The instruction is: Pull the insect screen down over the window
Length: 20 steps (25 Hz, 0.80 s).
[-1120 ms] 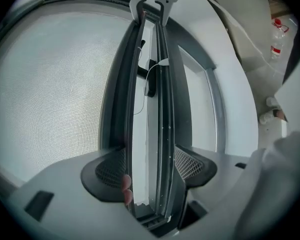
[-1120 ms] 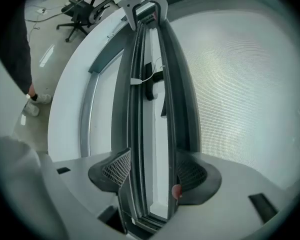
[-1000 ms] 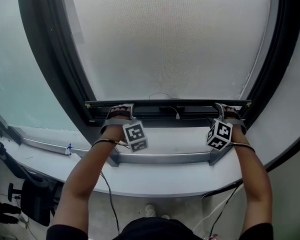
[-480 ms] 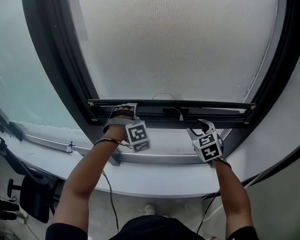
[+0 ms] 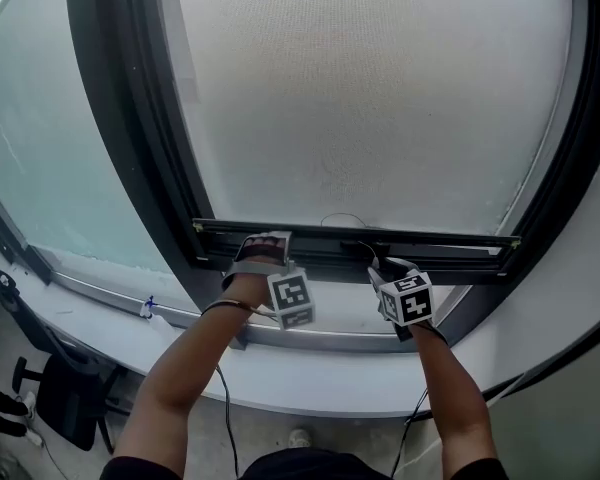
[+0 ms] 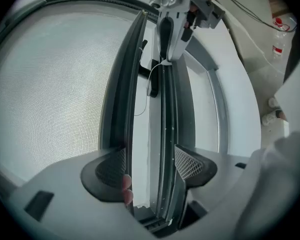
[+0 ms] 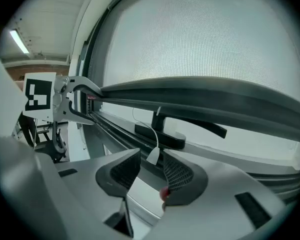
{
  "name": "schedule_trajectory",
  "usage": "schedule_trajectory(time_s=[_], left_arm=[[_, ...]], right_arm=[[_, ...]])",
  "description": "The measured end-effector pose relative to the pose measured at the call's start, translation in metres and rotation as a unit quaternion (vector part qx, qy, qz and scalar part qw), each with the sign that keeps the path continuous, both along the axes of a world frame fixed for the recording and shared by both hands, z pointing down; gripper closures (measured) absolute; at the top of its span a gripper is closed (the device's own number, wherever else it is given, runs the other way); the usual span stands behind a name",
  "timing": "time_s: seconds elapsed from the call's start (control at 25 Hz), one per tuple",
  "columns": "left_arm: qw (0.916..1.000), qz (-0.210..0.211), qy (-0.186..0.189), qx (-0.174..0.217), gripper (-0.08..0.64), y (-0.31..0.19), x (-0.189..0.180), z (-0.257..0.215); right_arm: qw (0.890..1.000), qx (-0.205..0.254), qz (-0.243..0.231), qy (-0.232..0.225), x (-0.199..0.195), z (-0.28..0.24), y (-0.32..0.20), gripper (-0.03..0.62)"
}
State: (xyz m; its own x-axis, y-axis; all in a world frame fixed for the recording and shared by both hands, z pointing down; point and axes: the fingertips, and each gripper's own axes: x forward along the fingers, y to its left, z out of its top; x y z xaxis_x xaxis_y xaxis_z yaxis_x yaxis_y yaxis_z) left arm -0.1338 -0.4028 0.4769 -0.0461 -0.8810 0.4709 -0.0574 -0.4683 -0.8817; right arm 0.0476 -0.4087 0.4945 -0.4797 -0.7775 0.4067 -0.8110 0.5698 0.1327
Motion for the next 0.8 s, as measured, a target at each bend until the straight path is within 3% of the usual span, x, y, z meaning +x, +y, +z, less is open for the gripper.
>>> schedule_trajectory(time_s=[0.32, 0.48, 0.8], left_arm=[[0.9999, 0.0, 0.009, 0.005, 0.253, -0.001, 0.0, -0.002], [0.9999, 0.001, 0.01, 0.003, 0.253, -0.001, 0.0, -0.001], [0.9999, -0.001, 0.016, 0.006, 0.253, 0.0, 0.001, -0.004]], right_arm=[[1.0, -0.02, -0.02, 0.008, -0.006, 0.005, -0.008, 0.446], [0.999, -0.027, -0.029, 0.006, -0.013, 0.006, -0.005, 0.518], [0.999, -0.017, -0.028, 0.012, -0.015, 0.001, 0.001, 0.54]])
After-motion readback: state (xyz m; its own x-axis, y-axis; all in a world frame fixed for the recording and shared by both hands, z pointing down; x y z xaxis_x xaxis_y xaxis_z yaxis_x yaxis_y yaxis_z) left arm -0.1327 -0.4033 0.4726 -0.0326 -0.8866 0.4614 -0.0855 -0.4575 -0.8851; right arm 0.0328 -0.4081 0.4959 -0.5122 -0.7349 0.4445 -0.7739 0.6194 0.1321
